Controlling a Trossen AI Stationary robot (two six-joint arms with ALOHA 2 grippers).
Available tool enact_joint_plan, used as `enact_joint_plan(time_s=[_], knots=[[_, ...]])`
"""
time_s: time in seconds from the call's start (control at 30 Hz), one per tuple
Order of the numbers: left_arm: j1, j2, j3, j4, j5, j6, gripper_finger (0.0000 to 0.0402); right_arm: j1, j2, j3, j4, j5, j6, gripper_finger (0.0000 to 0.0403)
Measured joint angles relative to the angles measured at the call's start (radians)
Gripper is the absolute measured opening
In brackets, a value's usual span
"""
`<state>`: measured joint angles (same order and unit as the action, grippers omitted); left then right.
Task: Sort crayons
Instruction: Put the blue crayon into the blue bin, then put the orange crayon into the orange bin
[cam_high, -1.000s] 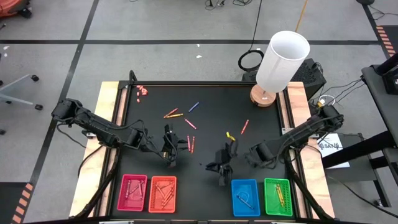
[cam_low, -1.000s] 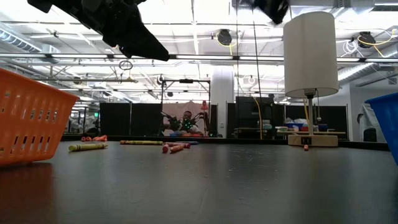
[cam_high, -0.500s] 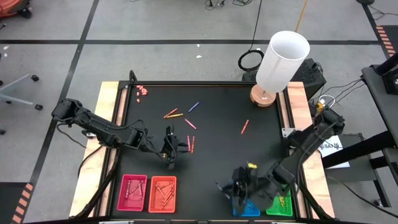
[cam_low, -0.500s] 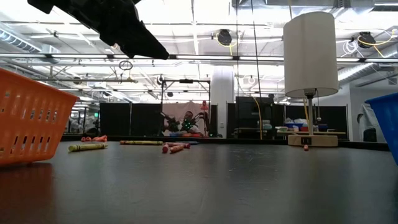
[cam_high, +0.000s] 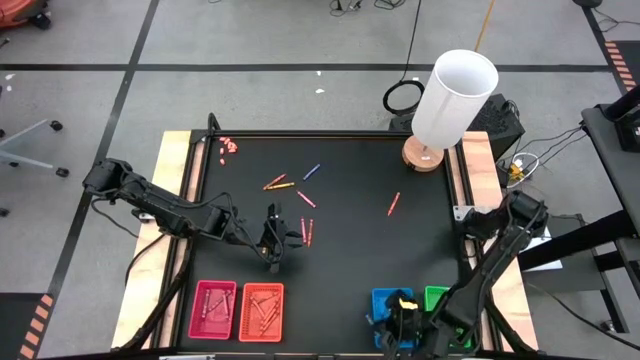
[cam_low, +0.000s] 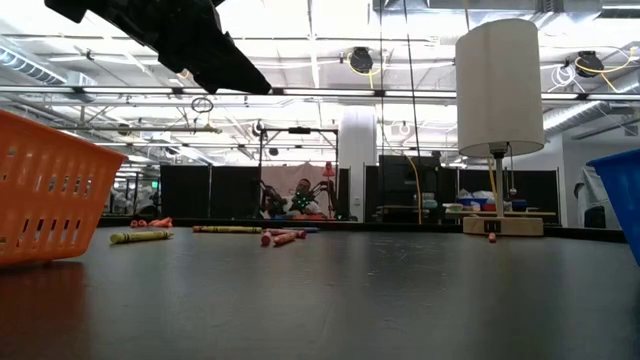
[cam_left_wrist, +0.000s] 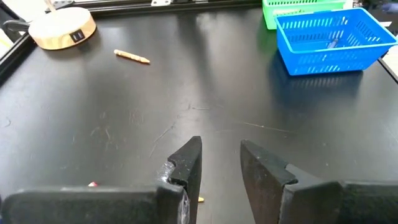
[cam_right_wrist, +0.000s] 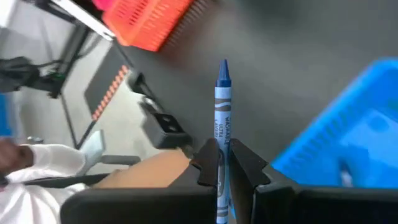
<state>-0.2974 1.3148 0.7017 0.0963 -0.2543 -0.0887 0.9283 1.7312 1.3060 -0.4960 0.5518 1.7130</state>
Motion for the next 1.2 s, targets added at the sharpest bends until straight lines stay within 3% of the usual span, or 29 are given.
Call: enact_joint_plan(time_s=[0.3,0.47,0.6,0.9,1.03,1.2], knots=[[0.0,0.0,0.0,0.0,0.0,0.0,0.0109,0.024,0.002,0.0,-0.295,-0.216,0.321,0.0],[0.0,0.0,0.0,-0.001,0.0,-0.002,0.0109,0.021,0.021,-0.001,-0.347,-0.215,0.377,0.0002],[0.0,0.0,0.0,0.0,0.0,-0.003,0.0109,0.003,0.052,-0.001,-0.353,-0.307,0.4,0.0024],[0.0,0.0,0.0,0.001,-0.001,-0.003,0.0109,-0.026,0.037,0.007,-0.381,-0.343,0.336,0.0097],[0.0,0.0,0.0,0.0,-0.003,-0.003,0.0109,-0.035,0.008,0.061,-0.436,-0.328,0.237,0.0101],[0.001,0.0,0.0,0.0,-0.009,-0.004,0.0109,-0.035,-0.01,0.186,-0.604,-0.227,0.085,0.0093]])
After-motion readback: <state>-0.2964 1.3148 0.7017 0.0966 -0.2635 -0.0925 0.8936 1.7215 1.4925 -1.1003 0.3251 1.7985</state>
